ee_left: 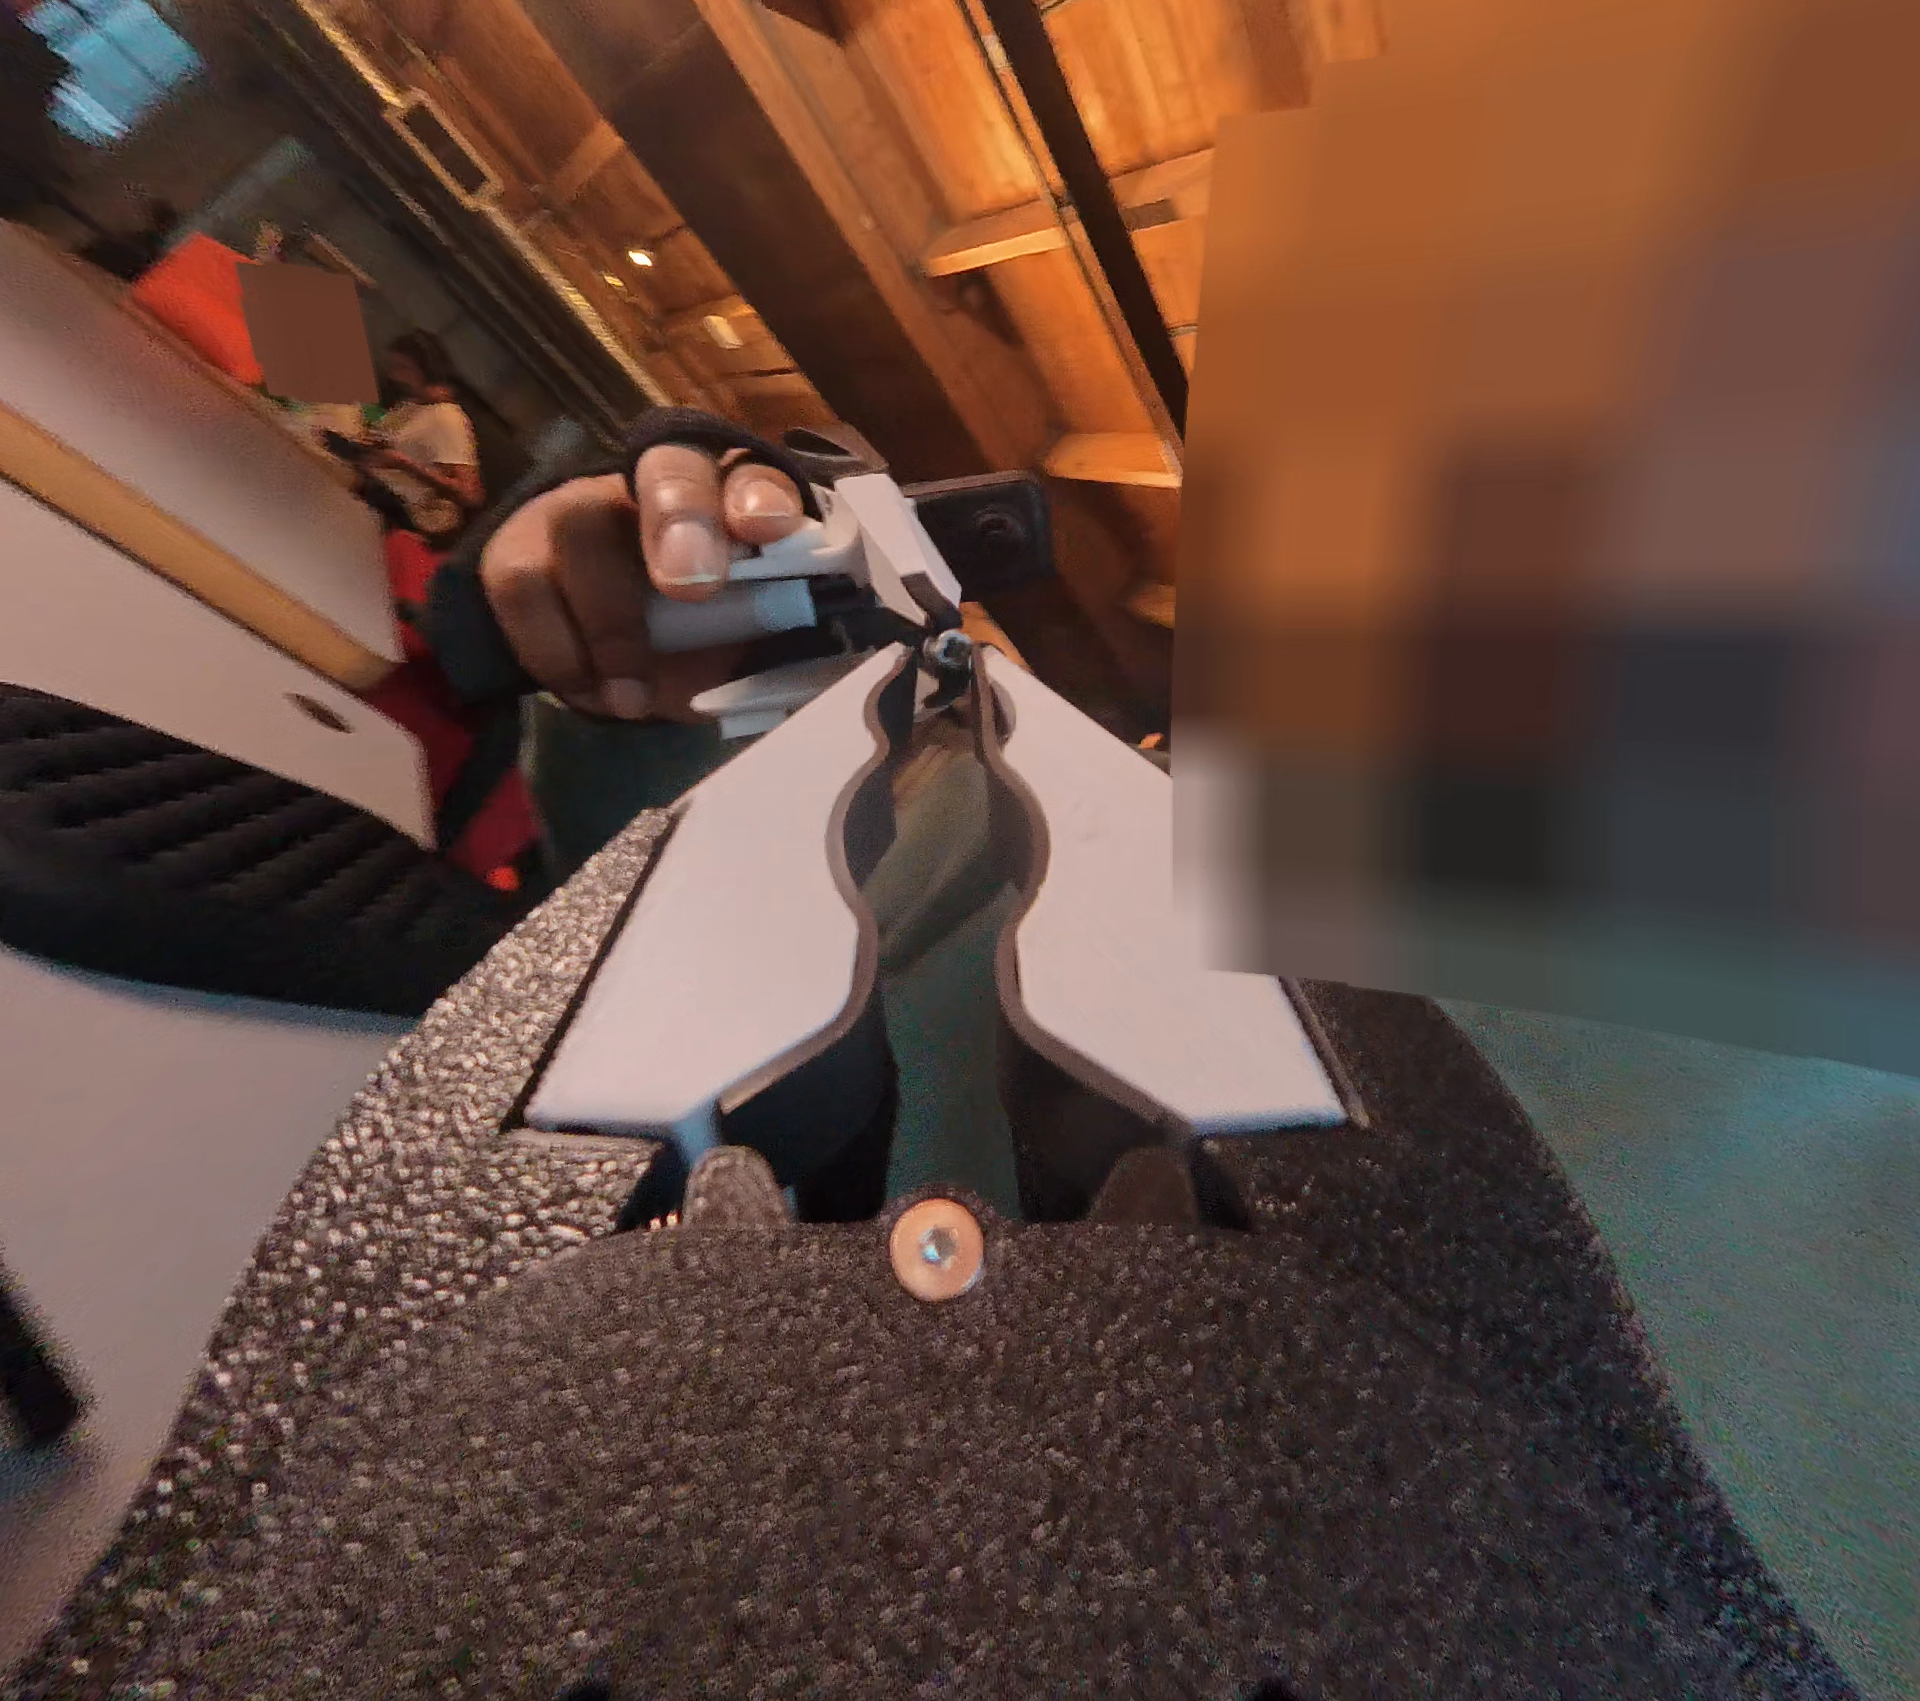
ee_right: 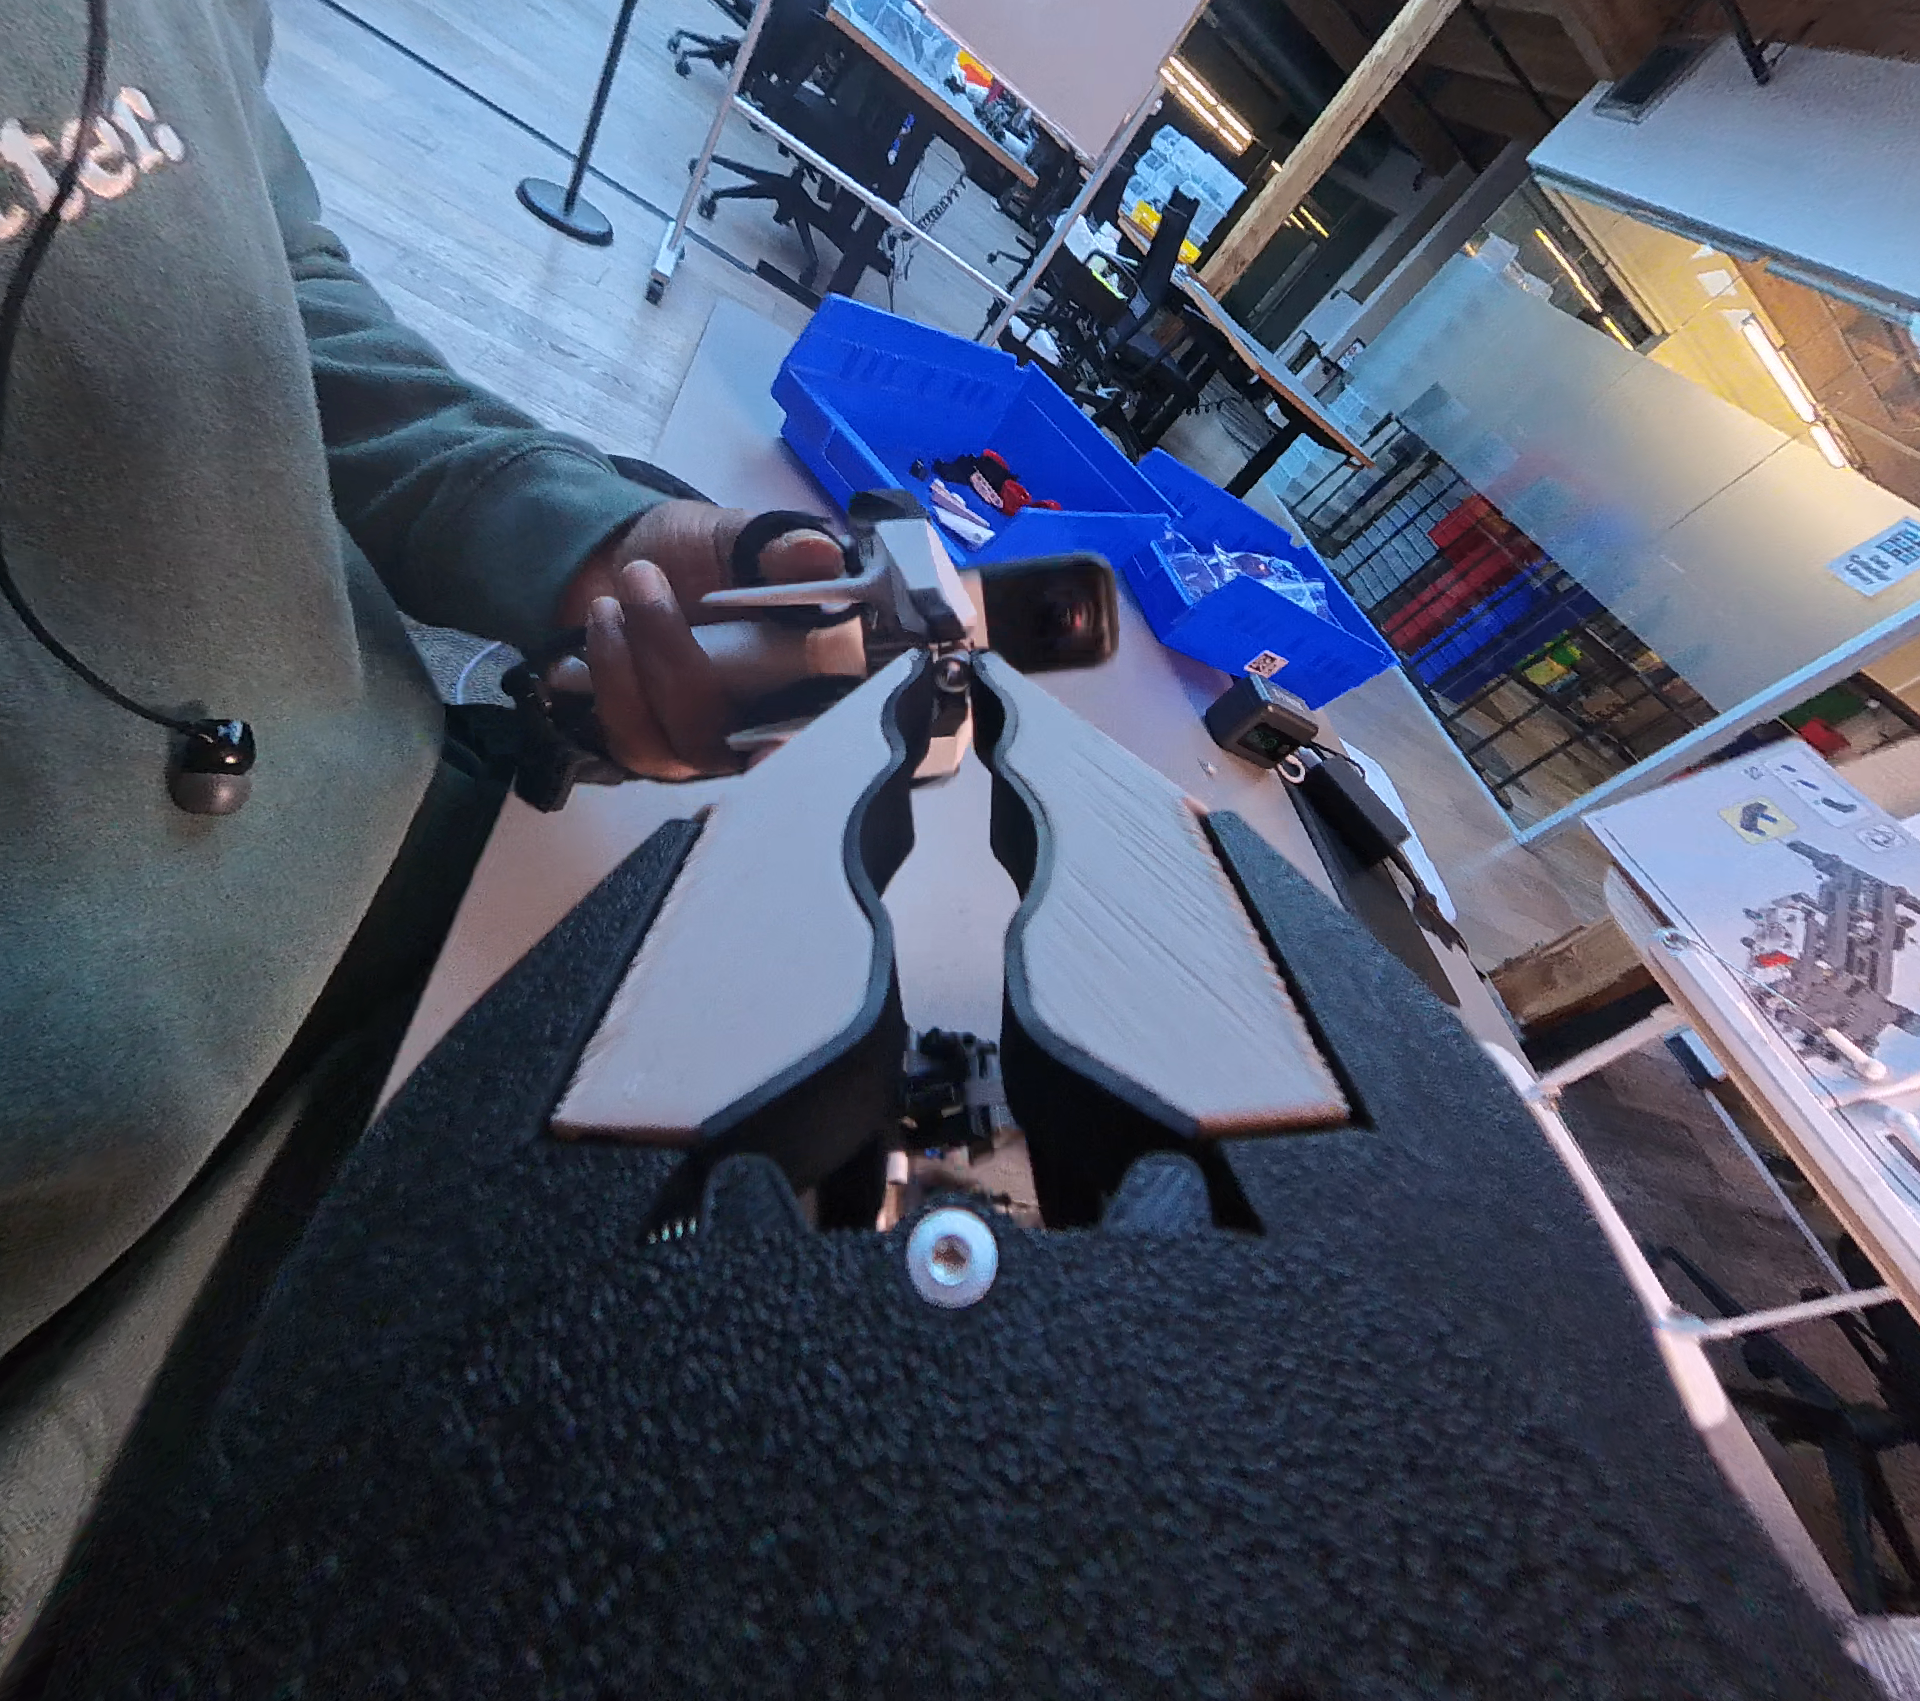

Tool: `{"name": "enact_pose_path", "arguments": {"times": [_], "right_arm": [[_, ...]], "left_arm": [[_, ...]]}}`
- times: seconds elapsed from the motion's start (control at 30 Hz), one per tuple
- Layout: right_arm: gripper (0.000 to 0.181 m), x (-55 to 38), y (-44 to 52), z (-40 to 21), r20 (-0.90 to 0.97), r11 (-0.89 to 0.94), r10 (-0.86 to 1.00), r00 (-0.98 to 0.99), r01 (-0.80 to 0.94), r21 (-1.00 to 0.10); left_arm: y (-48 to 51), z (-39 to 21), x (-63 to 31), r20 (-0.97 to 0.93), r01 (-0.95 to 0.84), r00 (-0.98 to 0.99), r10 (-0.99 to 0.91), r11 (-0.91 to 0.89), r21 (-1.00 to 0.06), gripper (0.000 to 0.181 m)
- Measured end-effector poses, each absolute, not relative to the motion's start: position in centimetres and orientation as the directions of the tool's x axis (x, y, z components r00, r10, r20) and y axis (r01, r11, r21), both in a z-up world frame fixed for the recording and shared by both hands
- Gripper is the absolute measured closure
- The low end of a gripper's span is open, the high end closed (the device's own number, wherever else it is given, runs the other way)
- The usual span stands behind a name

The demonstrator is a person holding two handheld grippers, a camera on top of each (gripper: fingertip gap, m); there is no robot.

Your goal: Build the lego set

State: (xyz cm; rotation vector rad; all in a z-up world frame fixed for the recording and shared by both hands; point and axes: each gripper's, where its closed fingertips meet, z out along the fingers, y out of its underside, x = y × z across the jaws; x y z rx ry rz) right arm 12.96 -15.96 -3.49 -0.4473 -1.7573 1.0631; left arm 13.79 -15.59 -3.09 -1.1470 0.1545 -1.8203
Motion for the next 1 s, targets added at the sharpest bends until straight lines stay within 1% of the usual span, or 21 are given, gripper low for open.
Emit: {"name": "enact_pose_path", "arguments": {"times": [0.03,0.1,0.13,0.17,0.2,0.27,0.37,0.47,0.53,0.67,0.87,0.97,1.0], "right_arm": [[0.175,13.0,-15.1,-3.3,0.554,0.543,0.719,-0.420,-0.159,-0.825],[0.176,13.4,-12.1,-3.5,0.530,0.537,0.752,-0.391,-0.102,-0.837],[0.176,13.5,-10.1,-4.1,0.516,0.538,0.769,-0.378,-0.054,-0.841],[0.176,13.7,-8.2,-5.2,0.494,0.533,0.784,-0.376,-0.001,-0.846],[0.175,13.8,-6.5,-6.6,0.465,0.521,0.798,-0.383,0.050,-0.852],[0.175,13.9,-4.1,-9.1,0.406,0.484,0.825,-0.394,0.122,-0.866],[0.175,13.6,-2.9,-11.5,0.349,0.439,0.837,-0.421,0.137,-0.888],[0.175,13.2,-3.0,-12.7,0.344,0.438,0.824,-0.450,0.120,-0.891],[0.175,12.9,-3.0,-13.0,0.323,0.416,0.822,-0.468,0.107,-0.903],[0.175,12.6,-2.9,-13.5,0.286,0.380,0.818,-0.500,0.094,-0.920],[0.175,12.7,-3.0,-12.8,0.194,0.284,0.792,-0.579,0.068,-0.956],[0.175,12.8,-2.9,-12.6,0.141,0.238,0.771,-0.622,0.076,-0.968],[0.175,12.8,-2.8,-12.7,0.134,0.236,0.764,-0.631,0.080,-0.968]], "left_arm": [[-14.9,-3.5,13.0,0.637,0.630,0.021,-0.770,-0.485,-0.607,0.166],[-13.6,-4.9,10.7,0.569,0.505,0.361,-0.738,-0.358,-0.785,0.160],[-12.8,-5.8,9.3,0.499,0.398,0.528,-0.687,-0.318,-0.860,0.160],[-12.1,-6.8,8.0,0.416,0.280,0.661,-0.625,-0.310,-0.909,0.160],[-11.6,-7.9,7.0,0.344,0.171,0.744,-0.573,-0.335,-0.927,0.159],[-10.9,-9.9,6.1,0.247,0.009,0.811,-0.531,-0.411,-0.912,0.156],[-9.8,-11.9,5.6,0.159,-0.136,0.808,-0.567,-0.442,-0.886,0.157],[-8.9,-13.7,5.7,0.200,-0.182,0.742,-0.640,-0.480,-0.858,0.154],[-8.6,-14.3,6.0,0.213,-0.204,0.689,-0.693,-0.467,-0.860,0.154],[-8.1,-14.8,6.5,0.217,-0.194,0.631,-0.745,-0.423,-0.885,0.155],[-8.0,-14.1,6.5,0.237,-0.102,0.616,-0.752,-0.374,-0.922,0.169],[-7.9,-14.1,6.6,0.232,-0.092,0.617,-0.752,-0.361,-0.928,0.177],[-7.9,-14.1,6.7,0.227,-0.094,0.617,-0.754,-0.357,-0.929,0.177]]}}
